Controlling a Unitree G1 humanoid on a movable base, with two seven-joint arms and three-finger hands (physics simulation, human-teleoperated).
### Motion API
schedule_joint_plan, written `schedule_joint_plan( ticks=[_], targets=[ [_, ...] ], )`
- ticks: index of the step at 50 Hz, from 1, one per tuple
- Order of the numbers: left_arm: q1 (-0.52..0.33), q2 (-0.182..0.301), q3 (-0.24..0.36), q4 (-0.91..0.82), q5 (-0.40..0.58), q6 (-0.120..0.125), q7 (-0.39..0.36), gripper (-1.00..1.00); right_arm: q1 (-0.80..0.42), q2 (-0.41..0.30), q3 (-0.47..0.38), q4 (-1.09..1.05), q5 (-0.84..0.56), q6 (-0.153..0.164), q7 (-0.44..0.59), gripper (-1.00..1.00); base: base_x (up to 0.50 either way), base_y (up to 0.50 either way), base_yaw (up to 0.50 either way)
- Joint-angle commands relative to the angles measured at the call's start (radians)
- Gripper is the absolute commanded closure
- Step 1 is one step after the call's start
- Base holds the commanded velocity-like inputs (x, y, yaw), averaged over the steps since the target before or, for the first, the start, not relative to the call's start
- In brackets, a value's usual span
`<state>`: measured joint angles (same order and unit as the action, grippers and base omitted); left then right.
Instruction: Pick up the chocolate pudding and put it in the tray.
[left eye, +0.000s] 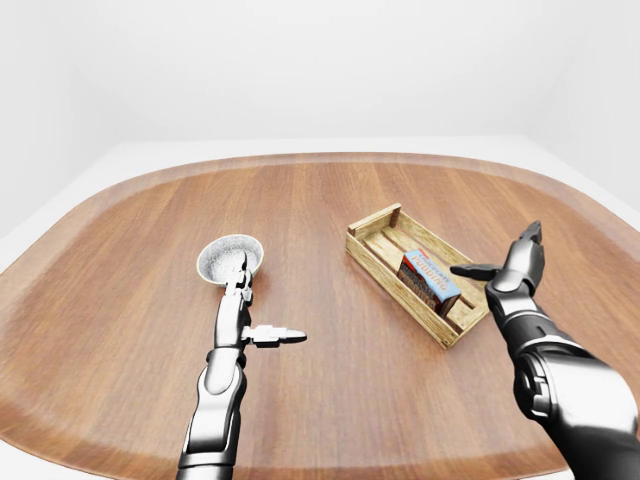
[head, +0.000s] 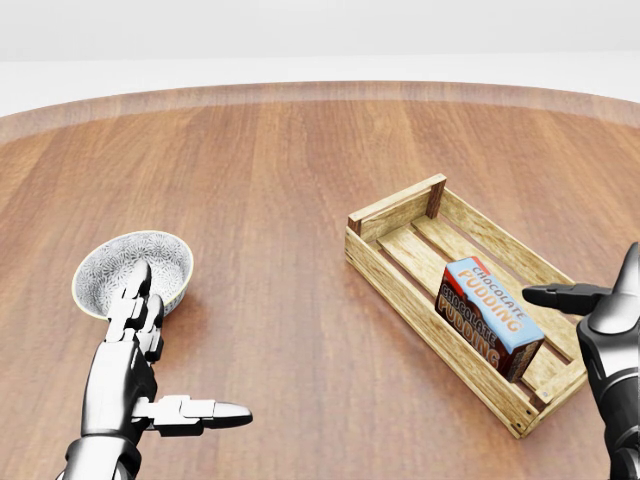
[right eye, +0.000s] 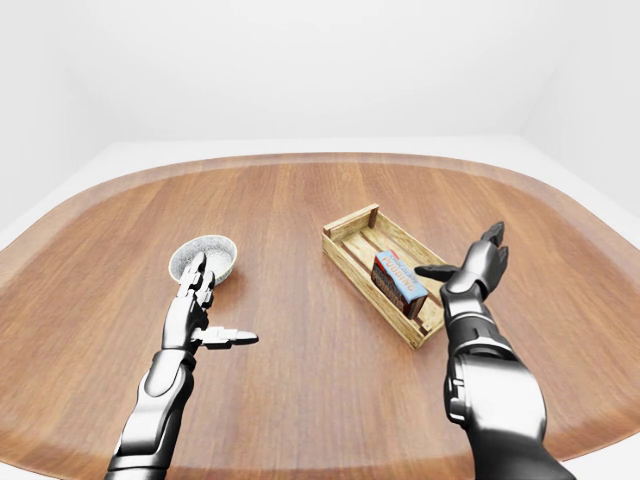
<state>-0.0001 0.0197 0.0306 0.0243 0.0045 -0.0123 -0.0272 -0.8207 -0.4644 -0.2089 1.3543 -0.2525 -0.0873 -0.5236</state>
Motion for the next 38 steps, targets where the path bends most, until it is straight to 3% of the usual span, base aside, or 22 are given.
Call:
schedule_joint_plan(
  ticks=[1, 9, 38],
  targets=[
    [-0.001, -0.003, 0.002, -0.010, -0.020, 0.020, -0.011, -1.00, -0.061, -0.035, 0.011, -0.051, -0.022, 0.000, 0.000, -1.00, 0.00, 0.00, 0.00],
    [-0.001, -0.002, 0.003, 0.002, -0.020, 0.008, -0.013, -1.00, -0.086, -0.068, 0.013, -0.068, -0.018, 0.000, 0.000, -1.00, 0.00, 0.00, 0.00],
    [-0.001, -0.003, 0.001, -0.003, -0.020, 0.017, -0.013, -1.00, -0.231, -0.169, -0.007, -0.203, 0.038, 0.000, 0.000, -1.00, 0.00, 0.00, 0.00]
  ],
)
